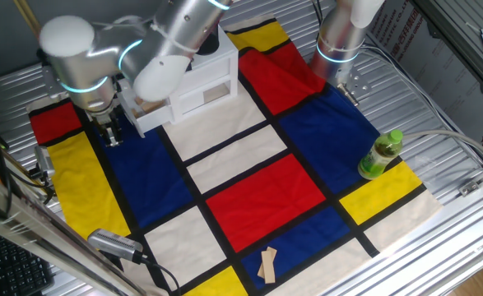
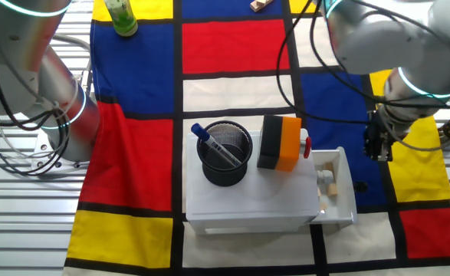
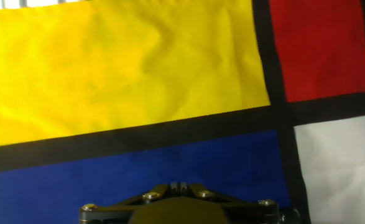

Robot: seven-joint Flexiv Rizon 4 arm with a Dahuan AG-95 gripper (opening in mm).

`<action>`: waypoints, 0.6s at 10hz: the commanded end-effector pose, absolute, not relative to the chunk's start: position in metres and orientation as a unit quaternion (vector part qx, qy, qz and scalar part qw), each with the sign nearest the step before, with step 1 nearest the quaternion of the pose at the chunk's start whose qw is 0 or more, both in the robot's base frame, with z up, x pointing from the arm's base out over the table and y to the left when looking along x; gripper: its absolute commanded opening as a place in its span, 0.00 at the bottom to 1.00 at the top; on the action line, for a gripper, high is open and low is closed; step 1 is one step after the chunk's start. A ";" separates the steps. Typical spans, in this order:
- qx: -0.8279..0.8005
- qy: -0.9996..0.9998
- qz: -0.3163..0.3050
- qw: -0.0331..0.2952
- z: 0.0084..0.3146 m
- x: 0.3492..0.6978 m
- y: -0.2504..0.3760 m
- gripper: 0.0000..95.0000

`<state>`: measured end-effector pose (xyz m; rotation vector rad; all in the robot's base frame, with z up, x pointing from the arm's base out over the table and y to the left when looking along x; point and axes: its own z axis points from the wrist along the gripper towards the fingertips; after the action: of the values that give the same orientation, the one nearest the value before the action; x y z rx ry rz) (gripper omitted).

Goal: Use the gripper to push and close the drawer

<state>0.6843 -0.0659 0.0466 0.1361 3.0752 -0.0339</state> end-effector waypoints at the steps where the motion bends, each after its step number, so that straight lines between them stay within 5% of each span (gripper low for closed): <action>1: 0.023 0.999 0.016 0.029 0.046 0.685 -0.064 0.00; 6: 0.007 1.000 0.014 0.026 0.046 0.685 -0.064 0.00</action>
<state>0.6858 -0.0637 0.0455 0.0176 3.0916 0.0372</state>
